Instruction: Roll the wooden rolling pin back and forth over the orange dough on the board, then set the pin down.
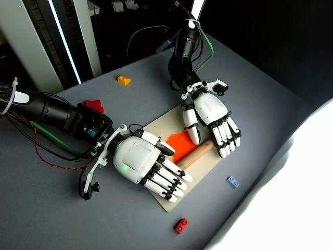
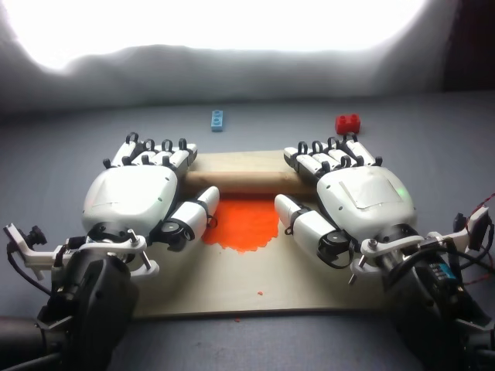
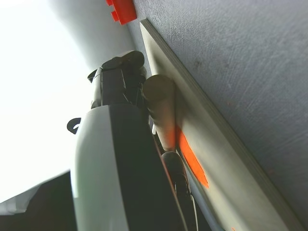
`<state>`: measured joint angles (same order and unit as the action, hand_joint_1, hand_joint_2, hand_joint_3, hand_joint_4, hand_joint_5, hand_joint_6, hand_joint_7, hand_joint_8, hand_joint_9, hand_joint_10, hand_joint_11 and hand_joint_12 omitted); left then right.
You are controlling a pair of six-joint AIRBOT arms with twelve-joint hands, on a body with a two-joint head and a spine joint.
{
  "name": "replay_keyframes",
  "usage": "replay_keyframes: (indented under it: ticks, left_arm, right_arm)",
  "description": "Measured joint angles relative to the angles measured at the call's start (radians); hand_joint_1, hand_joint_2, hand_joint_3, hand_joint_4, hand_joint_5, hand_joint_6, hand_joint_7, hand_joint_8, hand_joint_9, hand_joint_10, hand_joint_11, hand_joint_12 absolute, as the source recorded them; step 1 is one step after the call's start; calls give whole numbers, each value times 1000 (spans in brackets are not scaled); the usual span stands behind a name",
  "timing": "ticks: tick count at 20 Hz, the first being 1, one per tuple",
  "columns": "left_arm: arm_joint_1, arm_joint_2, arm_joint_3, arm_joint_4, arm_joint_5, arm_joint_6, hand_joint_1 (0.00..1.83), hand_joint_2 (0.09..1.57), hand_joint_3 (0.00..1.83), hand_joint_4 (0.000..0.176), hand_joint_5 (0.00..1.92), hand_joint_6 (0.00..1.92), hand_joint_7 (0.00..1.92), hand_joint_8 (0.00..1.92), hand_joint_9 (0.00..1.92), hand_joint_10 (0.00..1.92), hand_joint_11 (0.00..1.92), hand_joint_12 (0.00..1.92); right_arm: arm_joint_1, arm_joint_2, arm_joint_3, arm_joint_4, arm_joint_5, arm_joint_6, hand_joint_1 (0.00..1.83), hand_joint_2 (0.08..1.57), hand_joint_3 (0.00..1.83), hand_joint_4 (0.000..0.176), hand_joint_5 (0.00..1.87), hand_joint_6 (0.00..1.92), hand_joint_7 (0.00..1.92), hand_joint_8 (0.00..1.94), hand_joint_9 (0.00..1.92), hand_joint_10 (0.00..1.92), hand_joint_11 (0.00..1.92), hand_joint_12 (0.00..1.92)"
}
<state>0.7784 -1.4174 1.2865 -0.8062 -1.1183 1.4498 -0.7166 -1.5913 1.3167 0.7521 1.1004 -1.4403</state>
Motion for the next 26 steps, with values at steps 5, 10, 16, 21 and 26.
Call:
replay_keyframes:
  ticks: [5,10,16,21,26]
  left_arm:
    - [14,0,-25,0,-41,0,0,1461,0,0,316,1,398,1,333,3,0,646]
    - [31,0,-49,2,-81,0,0,1459,0,0,338,8,408,4,341,5,0,659]
    - [45,1,-71,3,-107,1,0,1459,1,0,325,0,404,0,353,7,0,670]
    - [50,10,-92,4,-124,0,0,1454,0,0,341,3,419,1,380,10,0,717]
    - [51,18,-106,-10,-127,0,0,1459,1,0,313,0,392,0,359,0,0,712]
  right_arm:
    - [-12,7,-18,-10,11,0,0,1439,0,0,334,22,430,9,313,103,0,818]
    - [-26,14,-32,-30,24,0,0,1439,0,0,339,21,423,2,305,104,0,798]
    - [-33,17,-45,-34,33,-1,0,1442,1,0,341,18,440,8,330,151,0,931]
    - [-43,22,-64,-41,48,-4,0,1442,0,0,301,1,408,1,193,450,0,951]
    - [-47,29,-81,-43,51,-12,0,1442,0,0,332,15,409,7,152,542,0,982]
